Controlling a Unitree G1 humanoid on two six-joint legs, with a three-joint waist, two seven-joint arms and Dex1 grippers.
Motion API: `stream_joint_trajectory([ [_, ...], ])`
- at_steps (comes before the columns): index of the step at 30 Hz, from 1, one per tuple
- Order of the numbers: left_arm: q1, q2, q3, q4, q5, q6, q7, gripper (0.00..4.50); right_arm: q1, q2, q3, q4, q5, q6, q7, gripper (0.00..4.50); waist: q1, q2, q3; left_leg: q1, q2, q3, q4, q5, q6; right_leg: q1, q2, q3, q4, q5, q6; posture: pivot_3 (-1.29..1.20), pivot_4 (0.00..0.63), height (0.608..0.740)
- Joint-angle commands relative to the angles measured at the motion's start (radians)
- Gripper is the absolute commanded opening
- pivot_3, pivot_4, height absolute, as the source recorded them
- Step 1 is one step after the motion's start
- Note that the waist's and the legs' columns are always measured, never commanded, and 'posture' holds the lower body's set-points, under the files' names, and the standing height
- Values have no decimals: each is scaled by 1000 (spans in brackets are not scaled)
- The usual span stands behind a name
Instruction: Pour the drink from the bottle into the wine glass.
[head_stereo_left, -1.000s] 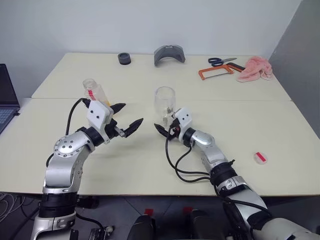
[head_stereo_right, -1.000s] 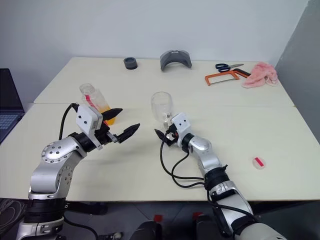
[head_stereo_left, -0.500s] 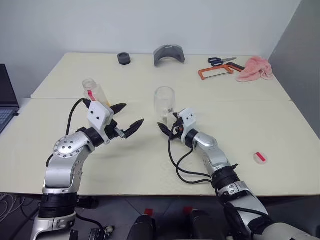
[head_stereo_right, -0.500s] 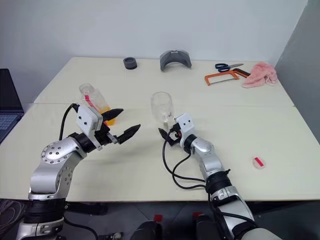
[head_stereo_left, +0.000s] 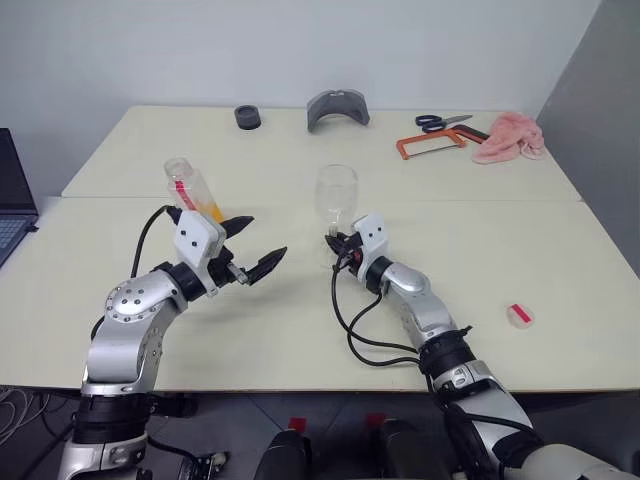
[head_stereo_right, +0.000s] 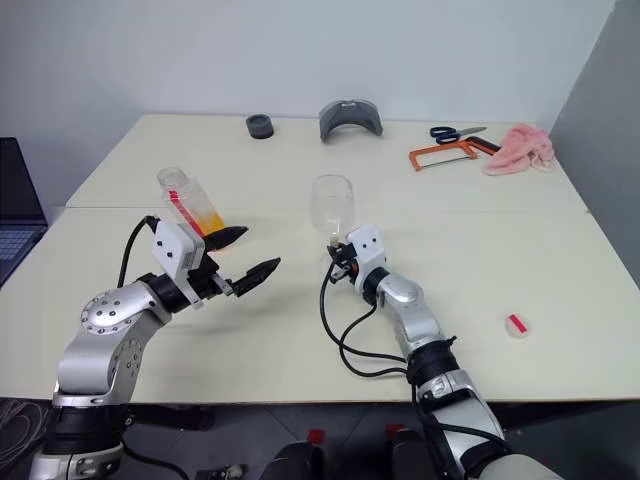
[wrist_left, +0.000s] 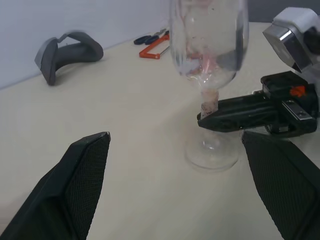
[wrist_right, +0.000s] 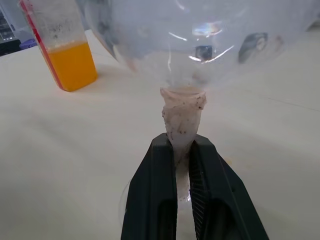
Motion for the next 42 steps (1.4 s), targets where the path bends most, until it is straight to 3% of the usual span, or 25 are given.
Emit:
stream_joint_trajectory([
  [1, 5, 16, 34, -58, -20, -4, 18, 4500, -80, 21, -12, 54, -2, -74, -4, 64, 0, 0, 0, 0, 0, 0, 0, 0, 0, 0, 0, 0, 0, 0, 0, 0, 150, 740],
  [13, 20, 26, 53, -77, -38, 14, 44, 4500, -239, 57, -15, 346, -44, -241, -28, 64, -1, 0, 0, 0, 0, 4, -8, 1, -1, -5, -1, 2, -1, 0, 0, 0, 150, 740],
  [20, 13, 24, 74, -84, -60, 35, 56, 4500, -246, 62, -35, 393, -33, -251, 12, 64, -1, 0, 0, -1, 1, 4, -9, 1, -2, -6, -1, 2, -1, 0, 0, 0, 150, 740],
  [32, -7, 21, 65, -83, -88, 36, 60, 4500, -215, 61, -31, 363, -36, -260, 18, 4318, -1, 0, 0, -1, 1, 4, -9, 1, -2, -6, -1, 2, -1, 0, 0, 0, 150, 740],
  [42, -10, 7, 82, -107, -137, 58, 87, 4500, -138, 26, -19, 252, -35, -235, 64, 4449, -1, 0, 0, -1, 2, 4, -9, 1, -2, -6, -1, 2, -1, 0, 0, 0, 150, 740],
])
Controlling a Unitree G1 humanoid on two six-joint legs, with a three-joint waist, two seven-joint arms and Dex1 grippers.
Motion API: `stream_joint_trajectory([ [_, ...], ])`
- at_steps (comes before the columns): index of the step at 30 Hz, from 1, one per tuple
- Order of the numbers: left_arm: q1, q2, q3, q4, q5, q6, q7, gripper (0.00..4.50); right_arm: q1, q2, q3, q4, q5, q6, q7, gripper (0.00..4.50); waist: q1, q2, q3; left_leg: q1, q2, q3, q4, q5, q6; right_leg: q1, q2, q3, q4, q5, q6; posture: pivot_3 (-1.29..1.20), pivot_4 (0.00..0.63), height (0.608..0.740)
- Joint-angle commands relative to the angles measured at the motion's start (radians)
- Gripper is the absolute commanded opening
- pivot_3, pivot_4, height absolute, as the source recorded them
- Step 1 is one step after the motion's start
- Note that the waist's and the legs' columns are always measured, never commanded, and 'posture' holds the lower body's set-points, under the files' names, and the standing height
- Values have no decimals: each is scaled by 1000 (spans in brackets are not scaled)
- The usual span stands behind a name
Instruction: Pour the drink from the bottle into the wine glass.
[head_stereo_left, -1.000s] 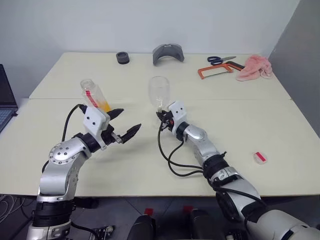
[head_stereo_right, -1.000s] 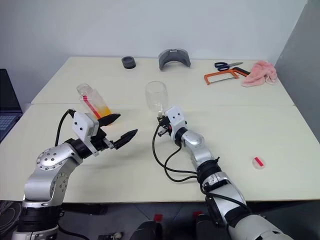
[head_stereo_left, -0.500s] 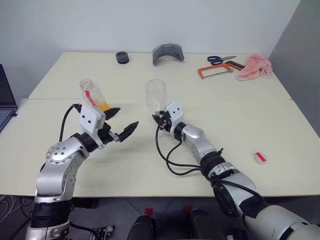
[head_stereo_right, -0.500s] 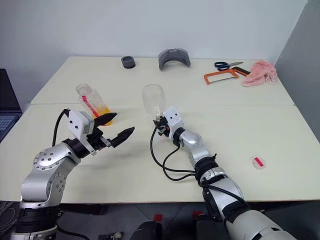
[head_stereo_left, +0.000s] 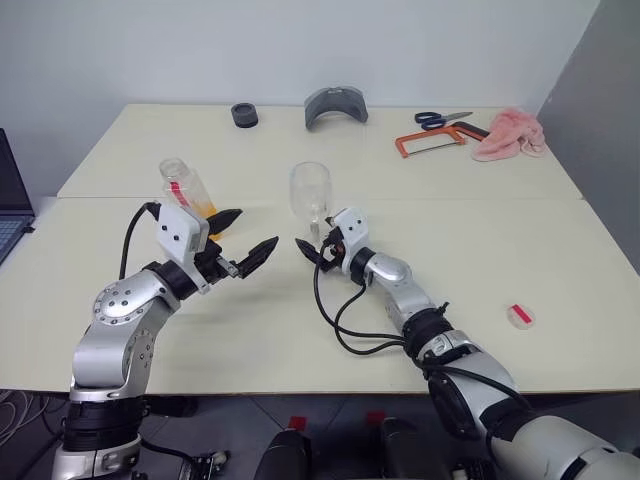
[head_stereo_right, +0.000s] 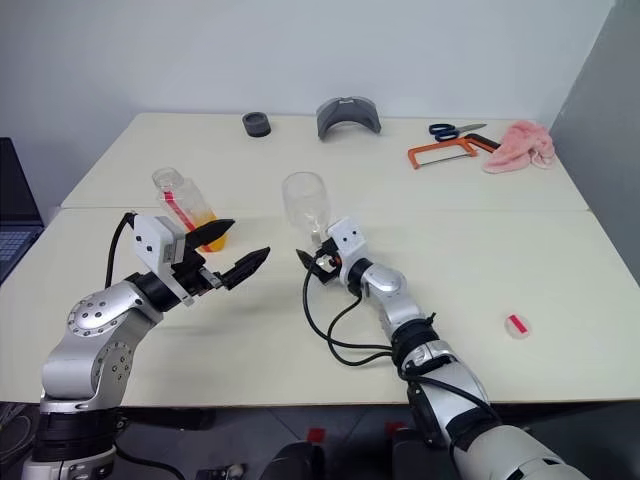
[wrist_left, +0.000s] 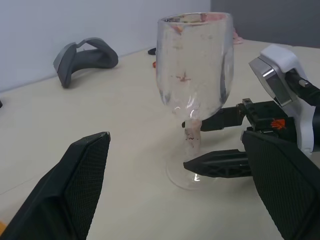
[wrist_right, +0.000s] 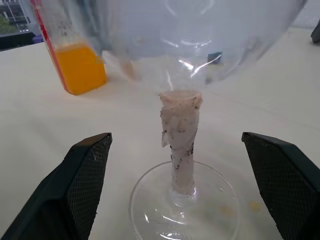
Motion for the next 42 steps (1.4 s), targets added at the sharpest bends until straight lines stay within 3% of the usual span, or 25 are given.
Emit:
stream_joint_trajectory([
  [1, -12, 2, 40, -59, -37, 9, 20, 4500, 42, -20, 4, -110, 7, 14, 36, 4449, 0, 0, 0, 0, 0, 0, 0, 0, 0, 0, 0, 0, 0, 0, 0, 0, 150, 740],
  [9, 32, -4, 57, -70, -53, 16, 49, 4500, 196, -111, 31, -416, 35, 197, 141, 4449, 1, 0, 0, 0, 1, 0, 0, 0, 0, 0, 0, 0, 0, 0, 0, 0, 150, 740],
  [15, 123, -79, 113, 23, 24, -42, 204, 4500, 404, -255, 54, -866, 114, 378, 246, 4449, 7, 0, 0, -1, 1, 0, 0, 0, 0, 0, -1, 0, -1, 0, 0, 0, 150, 740],
  [22, 125, -148, 145, 138, 133, -120, 389, 4500, 521, -416, 66, -1236, 259, 635, 330, 4449, 16, -1, -1, 0, 1, -2, 1, 0, 0, 2, -1, -1, -1, 0, 0, 0, 150, 740],
  [32, 38, -105, 153, 224, 109, -134, 312, 4500, 497, -391, 91, -1420, 325, 854, 188, 4449, 24, -2, -1, 0, -1, -2, 1, 0, 0, 2, -1, -2, -1, 0, 0, 0, 150, 740],
  [42, -72, -44, 160, 355, 119, -165, 268, 4500, 477, -385, 99, -1464, 382, 896, 181, 4449, 25, -2, -1, 0, -2, -2, 1, 0, 0, 2, 0, -3, -1, 0, 0, 0, 150, 740],
])
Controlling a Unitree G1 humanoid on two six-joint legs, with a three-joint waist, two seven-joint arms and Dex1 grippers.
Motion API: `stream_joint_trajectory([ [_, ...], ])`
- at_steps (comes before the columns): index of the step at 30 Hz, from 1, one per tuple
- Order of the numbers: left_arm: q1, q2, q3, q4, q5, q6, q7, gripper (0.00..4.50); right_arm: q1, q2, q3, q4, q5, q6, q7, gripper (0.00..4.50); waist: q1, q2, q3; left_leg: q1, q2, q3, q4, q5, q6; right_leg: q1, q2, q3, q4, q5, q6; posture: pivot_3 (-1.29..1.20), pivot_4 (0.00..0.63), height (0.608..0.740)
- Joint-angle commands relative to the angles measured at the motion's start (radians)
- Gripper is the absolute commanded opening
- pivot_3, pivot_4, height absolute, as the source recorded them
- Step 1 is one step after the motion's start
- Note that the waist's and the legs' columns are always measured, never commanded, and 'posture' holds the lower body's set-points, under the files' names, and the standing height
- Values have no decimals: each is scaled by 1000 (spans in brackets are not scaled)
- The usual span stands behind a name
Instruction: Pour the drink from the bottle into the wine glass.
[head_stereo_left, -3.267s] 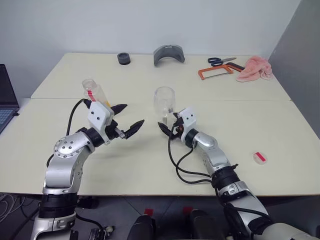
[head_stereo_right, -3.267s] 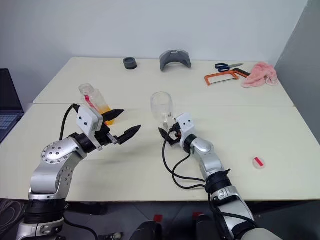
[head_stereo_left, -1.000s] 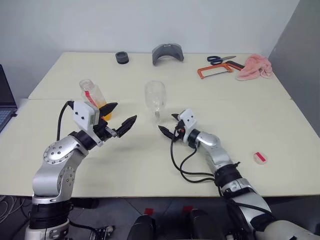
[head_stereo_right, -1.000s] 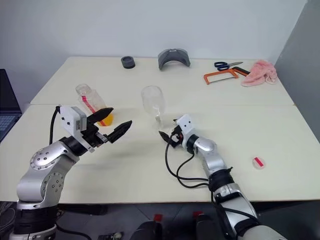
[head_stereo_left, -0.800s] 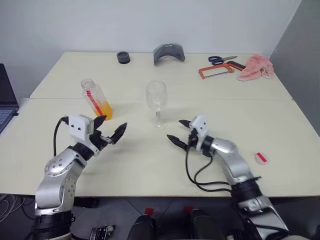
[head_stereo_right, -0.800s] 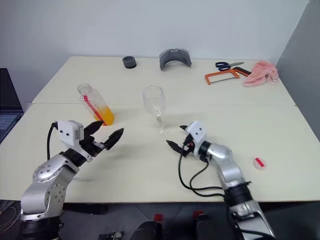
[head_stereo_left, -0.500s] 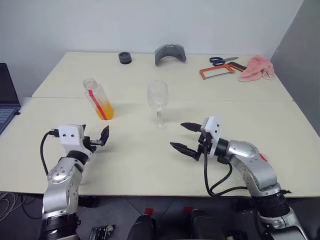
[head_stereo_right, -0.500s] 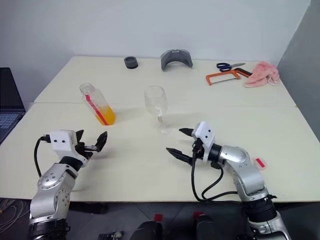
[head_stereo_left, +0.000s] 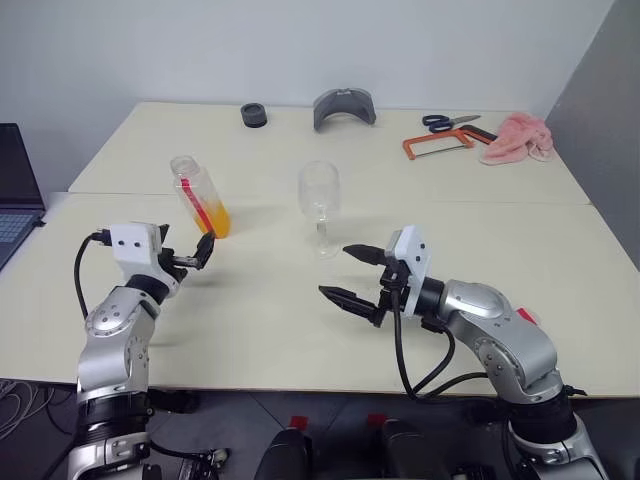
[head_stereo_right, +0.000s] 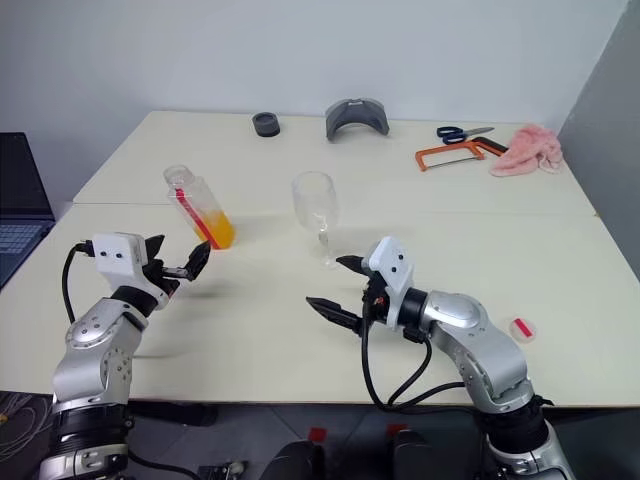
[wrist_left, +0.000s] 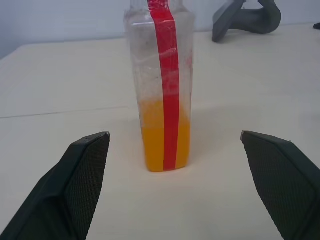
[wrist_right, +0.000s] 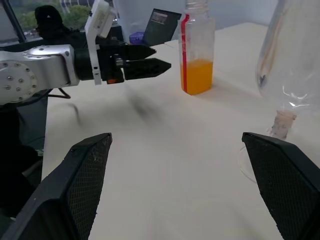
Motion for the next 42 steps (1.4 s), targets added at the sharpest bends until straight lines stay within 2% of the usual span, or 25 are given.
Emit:
stream_joint_trajectory([
  [1, -38, 32, 23, 26, -3, -39, -13, 4500, -25, -1, -7, -44, 35, -13, 7, 4449, 0, 0, 0, 0, 0, 0, 0, 0, 0, 0, 0, 0, 0, 0, 0, 0, 150, 740],
  [17, -194, 58, -17, 201, 35, -70, -37, 4500, -74, -11, 21, -34, 28, -32, -4, 4449, 0, 0, 0, 0, -1, 0, 0, 0, 0, 0, 0, 0, 0, 0, 0, 0, 150, 740],
  [33, -398, 49, -54, 519, 96, -190, -23, 4500, -101, -15, 13, -13, 18, -41, -7, 4449, 0, -1, 0, -1, -2, 0, 0, 0, 0, -1, 0, -1, 0, 0, 0, 0, 150, 740],
  [36, -434, 48, -58, 573, 98, -219, -36, 3913, -103, -13, 16, -8, 14, -46, -7, 4500, 0, -1, 0, -1, -2, 0, 0, 0, 0, -1, 0, -1, 0, 0, 0, 0, 150, 740],
  [42, -477, 53, -61, 648, 99, -255, -50, 2079, -105, -14, 19, -3, 7, -56, -7, 4500, 0, -1, 0, -1, -2, 0, 0, 0, 0, -1, 0, -1, 0, 0, 0, 0, 150, 740],
])
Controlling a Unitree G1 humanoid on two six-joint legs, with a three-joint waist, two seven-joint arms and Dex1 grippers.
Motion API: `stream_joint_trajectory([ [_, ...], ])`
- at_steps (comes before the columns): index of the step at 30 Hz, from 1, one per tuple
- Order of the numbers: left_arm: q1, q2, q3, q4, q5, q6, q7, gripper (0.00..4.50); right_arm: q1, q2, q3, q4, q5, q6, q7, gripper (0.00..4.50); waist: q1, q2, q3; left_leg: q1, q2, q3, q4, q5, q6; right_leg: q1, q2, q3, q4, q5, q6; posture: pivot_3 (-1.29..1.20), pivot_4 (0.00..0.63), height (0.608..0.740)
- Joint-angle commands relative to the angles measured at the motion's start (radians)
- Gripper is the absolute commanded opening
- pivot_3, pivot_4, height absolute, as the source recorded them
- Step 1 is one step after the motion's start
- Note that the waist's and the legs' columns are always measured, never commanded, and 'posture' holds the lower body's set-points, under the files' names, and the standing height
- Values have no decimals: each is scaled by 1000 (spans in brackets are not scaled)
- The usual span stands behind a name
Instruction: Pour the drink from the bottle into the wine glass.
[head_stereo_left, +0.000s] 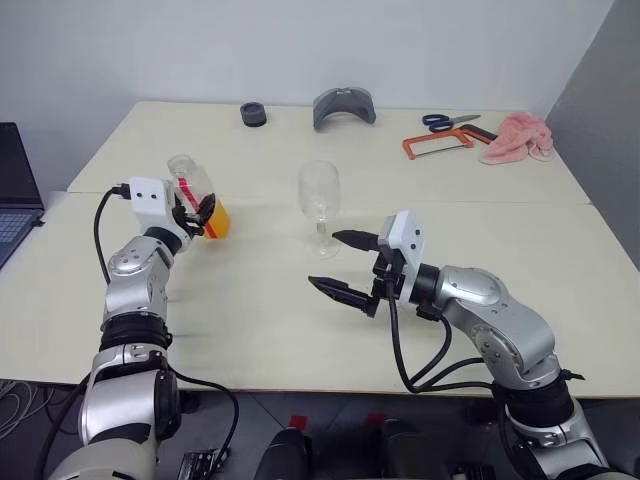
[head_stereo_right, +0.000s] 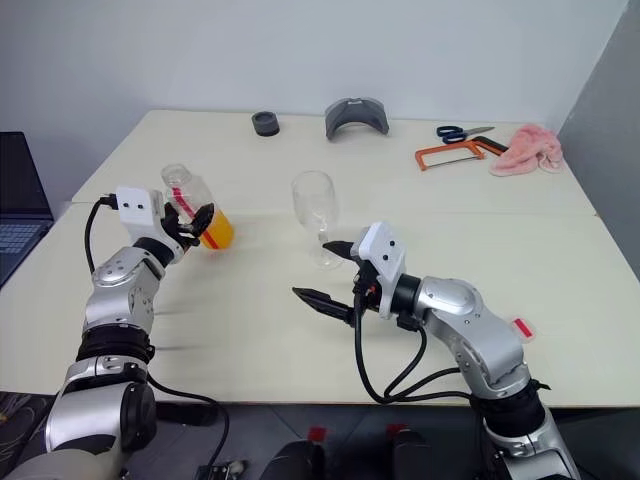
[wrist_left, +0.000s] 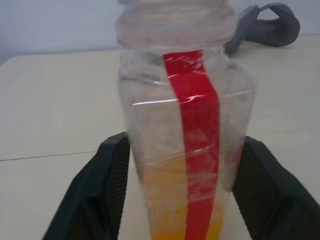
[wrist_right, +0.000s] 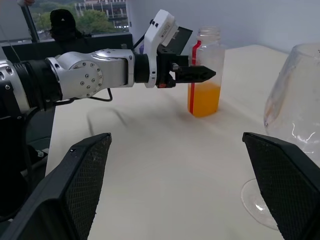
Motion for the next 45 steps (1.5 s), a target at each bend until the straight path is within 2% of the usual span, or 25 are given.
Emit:
stream_joint_trajectory([
  [1, -38, 20, 6, 23, 2, -42, -12, 1819, -17, -1, -2, -16, -3, -28, -5, 4500, 0, 0, 0, 0, 0, 0, 0, 0, 0, 0, 0, 0, 0, 0, 0, 0, 150, 740],
  [5, -40, 2, 4, -42, -22, -26, -30, 1678, -8, -5, -8, -27, -12, -36, -12, 4500, 0, 0, 0, 0, 0, 0, 0, 0, 0, 0, 0, 0, 0, 0, 0, 0, 150, 740],
  [9, -24, -8, -69, -199, 15, -33, -68, 1677, 5, -8, -59, -48, -6, -48, -36, 4500, 1, -2, 1, -3, 0, -1, 1, 1, -1, -2, 0, 0, 0, 0, 0, 0, 150, 740],
  [12, -26, 14, -156, -327, 99, -87, -94, 1672, 28, -21, -117, -57, 0, -75, -48, 4500, 3, -3, 0, -10, 1, -2, 3, 2, -4, -8, -1, 0, 1, 0, 0, 0, 150, 740],
  [16, -40, 49, -228, -368, 189, -185, -117, 1671, 38, -37, -165, -20, -20, -135, -53, 4500, 0, -3, 0, -15, 0, -2, 8, 2, -4, -11, -1, 0, 2, 0, 0, 0, 150, 740],
  [23, -150, 90, -302, -267, 323, -386, -92, 1671, -3, -156, -261, 86, 35, -171, 63, 4500, 1, -3, 1, -16, -1, 1, 10, 0, -1, -11, 2, -2, 3, 0, 0, 0, 150, 740],
  [27, -199, 99, -329, -181, 382, -485, -59, 1671, -16, -192, -267, 112, 40, -177, 93, 4500, 1, -3, 1, -17, -1, 2, 11, 0, 0, -11, 1, -1, 3, 0, 0, 0, 150, 740],
  [34, -266, 108, -389, -56, 495, -632, 10, 1671, -18, -185, -263, 106, 35, -180, 78, 4500, 1, -3, 1, -17, -1, 2, 12, 0, 0, -11, 1, -1, 3, 0, 0, 0, 150, 740],
  [45, -335, 145, -450, 53, 655, -757, 153, 1671, -3, -172, -256, 79, 41, -171, 55, 4500, 1, -3, 1, -17, -2, 2, 13, 0, 0, -11, 1, -2, 4, 0, 0, 0, 150, 740],
])
